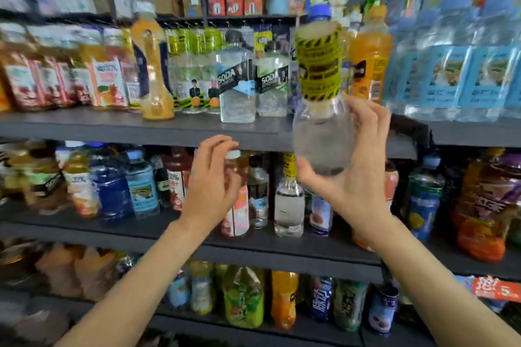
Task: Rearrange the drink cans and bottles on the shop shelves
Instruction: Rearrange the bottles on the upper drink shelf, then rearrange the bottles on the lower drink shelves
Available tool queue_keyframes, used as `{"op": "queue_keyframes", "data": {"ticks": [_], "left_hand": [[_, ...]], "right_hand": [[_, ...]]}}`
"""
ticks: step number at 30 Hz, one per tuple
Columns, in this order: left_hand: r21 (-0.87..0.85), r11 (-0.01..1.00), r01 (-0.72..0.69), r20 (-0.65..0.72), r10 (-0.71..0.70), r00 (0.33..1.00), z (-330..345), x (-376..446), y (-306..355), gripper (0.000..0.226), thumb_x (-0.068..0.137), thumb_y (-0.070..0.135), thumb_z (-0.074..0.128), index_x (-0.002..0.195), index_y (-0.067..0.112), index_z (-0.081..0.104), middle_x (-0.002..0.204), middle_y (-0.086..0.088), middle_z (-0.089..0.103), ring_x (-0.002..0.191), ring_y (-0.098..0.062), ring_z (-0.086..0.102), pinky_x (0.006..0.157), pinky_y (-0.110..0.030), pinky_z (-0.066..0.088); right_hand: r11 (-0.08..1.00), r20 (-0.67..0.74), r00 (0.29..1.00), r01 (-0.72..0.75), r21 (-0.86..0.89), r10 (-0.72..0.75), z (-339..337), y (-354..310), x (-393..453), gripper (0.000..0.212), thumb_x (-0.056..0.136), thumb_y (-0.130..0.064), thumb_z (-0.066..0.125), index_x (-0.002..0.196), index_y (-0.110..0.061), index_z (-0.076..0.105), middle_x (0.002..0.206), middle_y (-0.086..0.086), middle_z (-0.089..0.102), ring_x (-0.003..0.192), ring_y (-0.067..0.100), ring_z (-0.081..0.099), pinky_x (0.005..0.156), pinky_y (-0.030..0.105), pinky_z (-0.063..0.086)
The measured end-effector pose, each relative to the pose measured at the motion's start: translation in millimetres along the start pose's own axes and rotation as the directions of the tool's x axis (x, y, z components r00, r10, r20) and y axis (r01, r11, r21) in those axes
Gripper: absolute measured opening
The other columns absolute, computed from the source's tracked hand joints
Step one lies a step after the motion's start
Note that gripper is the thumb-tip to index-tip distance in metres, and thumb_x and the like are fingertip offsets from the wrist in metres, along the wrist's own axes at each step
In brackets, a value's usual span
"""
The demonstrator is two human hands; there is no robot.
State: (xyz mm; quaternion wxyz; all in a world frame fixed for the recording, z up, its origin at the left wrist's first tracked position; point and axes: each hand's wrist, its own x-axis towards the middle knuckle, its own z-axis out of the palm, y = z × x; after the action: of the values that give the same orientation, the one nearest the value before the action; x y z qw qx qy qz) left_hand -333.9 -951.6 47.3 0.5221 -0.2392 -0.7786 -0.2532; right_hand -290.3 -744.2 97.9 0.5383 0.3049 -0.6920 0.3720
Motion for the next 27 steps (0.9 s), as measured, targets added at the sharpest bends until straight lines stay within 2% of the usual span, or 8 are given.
{"op": "queue_keyframes", "data": {"ticks": [4,7,10,15,17,20,23,27], "left_hand": [[0.193,0.976,0.103,0.03,-0.111,0.993,-63,15,-68,0.044,0.081,0.01,0.047,0.124,0.006,0.045,0.125,-0.013,0.042,0.117,-0.025,0.038,0.099,-0.038,0.032],[0.324,0.93,0.172,0.125,-0.222,0.967,-106,22,-123,0.048,0.083,0.009,0.054,0.13,0.004,0.045,0.13,-0.015,0.043,0.121,-0.032,0.039,0.097,-0.047,0.034],[0.368,0.907,0.205,0.218,-0.298,0.929,-139,27,-168,0.043,0.092,0.013,0.051,0.134,0.007,0.043,0.135,-0.012,0.043,0.126,-0.032,0.038,0.102,-0.045,0.031],[0.226,0.935,0.273,0.317,-0.335,0.887,-164,42,-209,0.043,0.097,0.02,0.042,0.139,0.014,0.037,0.14,-0.005,0.038,0.109,-0.024,0.05,0.096,-0.037,0.037],[0.136,0.95,0.283,0.358,-0.313,0.88,-165,48,-219,0.045,0.097,0.024,0.043,0.141,0.019,0.033,0.142,-0.001,0.035,0.102,-0.019,0.054,0.094,-0.035,0.039],[-0.049,0.952,0.303,0.421,-0.255,0.871,-162,56,-229,0.057,0.093,0.034,0.051,0.143,0.031,0.024,0.142,0.009,0.032,0.117,-0.01,0.048,0.096,-0.031,0.038],[-0.067,0.966,0.248,0.524,-0.178,0.833,-162,62,-234,0.081,0.081,0.047,0.065,0.141,0.048,0.01,0.144,0.017,0.029,0.111,0.0,0.045,0.106,-0.037,0.034],[-0.075,0.953,0.295,0.472,-0.226,0.852,-170,72,-251,0.092,0.075,0.048,0.07,0.142,0.047,0.008,0.146,0.017,0.031,0.105,0.002,0.047,0.097,-0.028,0.039]], "right_hand": [[0.999,-0.05,0.999,-0.02,0.031,0.022,82,-40,46,0.068,0.069,-0.028,0.066,0.119,0.01,0.042,0.111,0.019,0.038,0.101,0.004,0.029,0.096,0.004,0.023],[0.994,-0.012,0.996,-0.083,0.065,0.084,148,-61,69,0.068,0.073,-0.022,0.072,0.125,0.007,0.04,0.117,0.016,0.035,0.102,0.002,0.027,0.091,-0.002,0.019],[0.971,0.068,0.972,-0.228,0.07,0.224,203,-69,80,0.071,0.078,-0.02,0.074,0.133,-0.001,0.034,0.128,0.015,0.031,0.105,0.003,0.024,0.084,0.002,0.021],[0.907,-0.002,0.908,-0.419,0.037,0.419,261,-61,91,0.073,0.081,-0.02,0.071,0.139,-0.002,0.03,0.13,0.016,0.03,0.115,0.022,0.036,0.086,0.013,0.023],[0.9,-0.021,0.9,-0.437,-0.014,0.436,271,-60,93,0.073,0.081,-0.021,0.07,0.139,-0.003,0.03,0.13,0.013,0.03,0.111,0.016,0.034,0.088,0.013,0.024],[0.924,-0.033,0.923,-0.383,-0.003,0.383,285,-67,89,0.072,0.08,-0.021,0.072,0.137,-0.004,0.032,0.119,0.002,0.029,0.107,0.003,0.03,0.088,0.0,0.02],[0.947,0.017,0.95,-0.313,0.073,0.313,311,-81,86,0.074,0.081,-0.025,0.072,0.138,-0.005,0.03,0.123,0.001,0.031,0.108,-0.002,0.03,0.091,-0.006,0.018],[0.939,0.11,0.948,-0.314,0.143,0.3,353,-94,93,0.073,0.082,-0.031,0.07,0.137,-0.007,0.03,0.132,0.005,0.042,0.124,0.015,0.04,0.104,0.021,0.032]]}}
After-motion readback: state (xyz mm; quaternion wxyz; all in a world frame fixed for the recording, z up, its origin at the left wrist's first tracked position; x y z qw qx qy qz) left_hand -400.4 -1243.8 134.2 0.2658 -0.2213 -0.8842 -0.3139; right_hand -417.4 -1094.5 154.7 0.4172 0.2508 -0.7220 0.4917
